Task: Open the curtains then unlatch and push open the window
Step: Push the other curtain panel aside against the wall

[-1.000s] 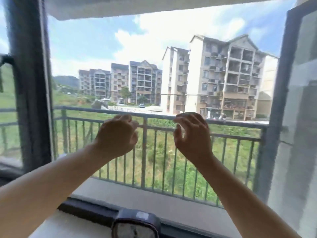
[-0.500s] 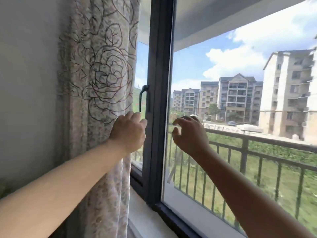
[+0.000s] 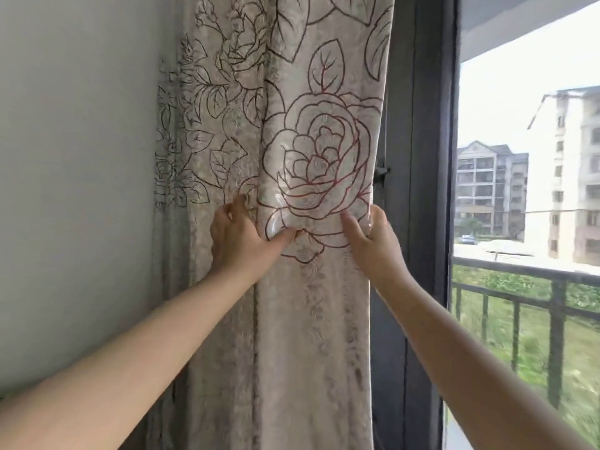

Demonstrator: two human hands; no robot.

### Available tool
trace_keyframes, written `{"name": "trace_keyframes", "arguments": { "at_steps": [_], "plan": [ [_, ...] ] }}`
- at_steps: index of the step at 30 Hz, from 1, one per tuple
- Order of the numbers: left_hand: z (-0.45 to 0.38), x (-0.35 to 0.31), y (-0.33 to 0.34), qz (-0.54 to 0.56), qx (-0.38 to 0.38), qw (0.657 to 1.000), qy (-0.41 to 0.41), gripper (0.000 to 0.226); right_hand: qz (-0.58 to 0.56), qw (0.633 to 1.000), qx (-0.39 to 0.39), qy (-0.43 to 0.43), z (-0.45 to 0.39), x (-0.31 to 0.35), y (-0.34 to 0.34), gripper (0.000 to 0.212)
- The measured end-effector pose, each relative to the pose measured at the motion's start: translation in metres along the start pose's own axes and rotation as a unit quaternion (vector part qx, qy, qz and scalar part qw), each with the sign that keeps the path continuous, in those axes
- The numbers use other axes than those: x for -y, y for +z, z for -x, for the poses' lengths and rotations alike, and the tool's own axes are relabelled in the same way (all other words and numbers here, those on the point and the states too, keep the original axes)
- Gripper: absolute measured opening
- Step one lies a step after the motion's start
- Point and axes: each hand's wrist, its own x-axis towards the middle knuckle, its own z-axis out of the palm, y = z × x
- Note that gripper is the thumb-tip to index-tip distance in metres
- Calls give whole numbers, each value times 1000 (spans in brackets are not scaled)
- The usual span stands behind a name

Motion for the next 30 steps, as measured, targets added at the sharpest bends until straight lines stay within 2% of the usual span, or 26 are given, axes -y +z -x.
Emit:
{"name": "trace_keyframes", "arguments": {
  "at_steps": [2,5,7,9,11,14,15,20,26,30],
  "plan": [
    [-12,20,8,20,20,999,-40,85,5,1000,0,26,-13,-9,22,56],
    [-31,47,21,95,42,991,-86,78,-22,999,-8,40,-35,-21,62,33],
    [-47,67,30,87,36,994,-48,70,-66,996,-26,48,-52,-28,95,27],
    [-57,81,36,53,21,998,3,65,-98,993,-43,56,-66,-33,117,30],
    [-71,99,44,83,22,996,22,56,-113,990,-53,61,-82,-40,143,35],
    [-103,128,55,106,8,994,28,23,-94,993,-71,32,-112,-52,181,32],
    [-115,138,59,92,-5,995,35,19,-77,994,-73,12,-121,-57,195,31],
    [-184,199,77,5,-66,996,64,21,-44,994,-75,-61,-174,-81,268,31],
    [-253,270,85,-62,-113,989,69,34,-54,992,-88,-72,-218,-93,360,28],
    [-285,314,84,-88,-139,982,94,35,-54,990,-101,-77,-237,-99,414,28]
  ]
}}
